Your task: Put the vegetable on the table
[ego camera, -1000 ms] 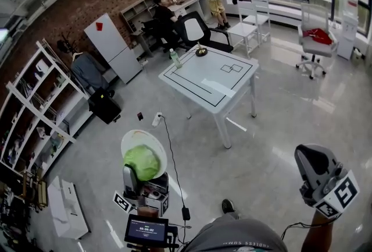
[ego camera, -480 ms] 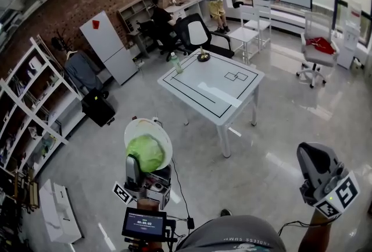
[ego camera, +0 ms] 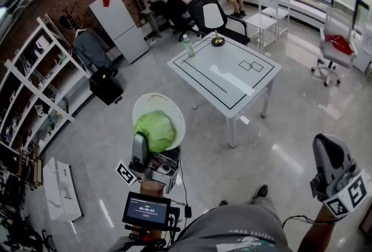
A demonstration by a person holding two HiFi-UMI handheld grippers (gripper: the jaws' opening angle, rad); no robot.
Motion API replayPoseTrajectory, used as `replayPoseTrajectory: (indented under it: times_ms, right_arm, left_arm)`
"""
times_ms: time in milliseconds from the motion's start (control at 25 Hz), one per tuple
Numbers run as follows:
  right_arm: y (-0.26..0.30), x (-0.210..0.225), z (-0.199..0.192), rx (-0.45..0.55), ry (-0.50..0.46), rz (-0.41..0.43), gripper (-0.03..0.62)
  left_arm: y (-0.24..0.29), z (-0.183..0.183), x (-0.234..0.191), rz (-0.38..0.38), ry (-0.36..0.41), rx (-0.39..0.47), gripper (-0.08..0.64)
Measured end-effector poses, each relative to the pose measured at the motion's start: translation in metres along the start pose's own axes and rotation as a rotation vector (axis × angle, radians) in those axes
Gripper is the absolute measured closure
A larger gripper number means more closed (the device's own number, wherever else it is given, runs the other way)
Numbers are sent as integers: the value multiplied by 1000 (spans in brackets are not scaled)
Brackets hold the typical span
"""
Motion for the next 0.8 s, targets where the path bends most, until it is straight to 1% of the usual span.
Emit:
replayPoseTrajectory:
  times_ms: [160, 320, 440, 560, 640, 800]
  right_arm:
    - [23, 40, 0, -21, 19, 46, 584]
    - [39, 86, 2, -17, 21, 94, 584]
    - [52, 119, 8, -3, -3, 123, 584]
    - [56, 148, 7, -2, 5, 144, 584]
    - [59, 164, 9, 4, -7, 154, 584]
    - [62, 202, 3, 13, -9, 152, 584]
  left_arm:
    - [22, -20, -23, 5, 20, 20, 209]
    - [40, -45, -40, 19, 51, 40, 209]
    - [55, -66, -57, 22, 69, 57, 209]
    - [68, -86, -71, 28, 82, 62, 209]
    - [75, -98, -78, 28, 90, 61, 209]
    - [87, -122, -103, 34, 93, 57, 209]
Point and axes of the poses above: the fingertips, and each gripper's own axes: y forward along the fingers, x to its right, z out of its top, the point moved 10 cm from there along -y, backward along the fingers, and after that the axes turned 15 degrees about -z, right-handed, at the moved point
